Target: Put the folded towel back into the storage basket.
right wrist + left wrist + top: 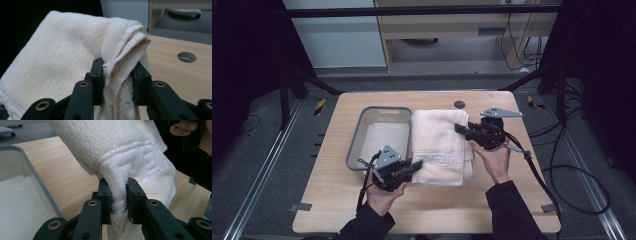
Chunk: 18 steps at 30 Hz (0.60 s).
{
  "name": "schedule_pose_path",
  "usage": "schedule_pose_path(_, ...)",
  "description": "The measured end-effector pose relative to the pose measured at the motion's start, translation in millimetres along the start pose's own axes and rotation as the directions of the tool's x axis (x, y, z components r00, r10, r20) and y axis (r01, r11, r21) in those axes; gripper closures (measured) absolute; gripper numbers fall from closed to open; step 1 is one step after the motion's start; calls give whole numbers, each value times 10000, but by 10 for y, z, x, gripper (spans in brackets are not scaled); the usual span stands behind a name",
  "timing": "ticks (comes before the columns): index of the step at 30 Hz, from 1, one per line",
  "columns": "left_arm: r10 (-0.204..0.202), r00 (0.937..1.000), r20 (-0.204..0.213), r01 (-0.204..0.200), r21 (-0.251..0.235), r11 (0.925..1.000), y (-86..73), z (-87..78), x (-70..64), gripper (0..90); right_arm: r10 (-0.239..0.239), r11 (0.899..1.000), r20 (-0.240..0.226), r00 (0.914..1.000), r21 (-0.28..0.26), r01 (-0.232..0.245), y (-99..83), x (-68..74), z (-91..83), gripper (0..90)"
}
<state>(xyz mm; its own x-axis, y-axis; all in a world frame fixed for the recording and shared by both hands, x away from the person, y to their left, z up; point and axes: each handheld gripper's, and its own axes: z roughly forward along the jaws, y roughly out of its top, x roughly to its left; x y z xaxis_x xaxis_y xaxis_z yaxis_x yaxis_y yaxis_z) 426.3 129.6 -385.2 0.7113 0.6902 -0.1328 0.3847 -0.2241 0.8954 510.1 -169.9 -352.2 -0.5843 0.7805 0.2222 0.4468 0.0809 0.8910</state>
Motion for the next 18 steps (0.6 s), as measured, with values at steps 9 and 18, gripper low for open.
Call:
schedule_pose_path(9,-28,9998,-219,21,-291,9996,63,-100,71,754,-131,9997,-12,9999,-216,130,138,99,53,676)
schedule_pose_path(18,-120,9990,-438,101,-422,9991,101,-184,152,754,-271,9992,5,9996,-285,271,239,188,142,676)
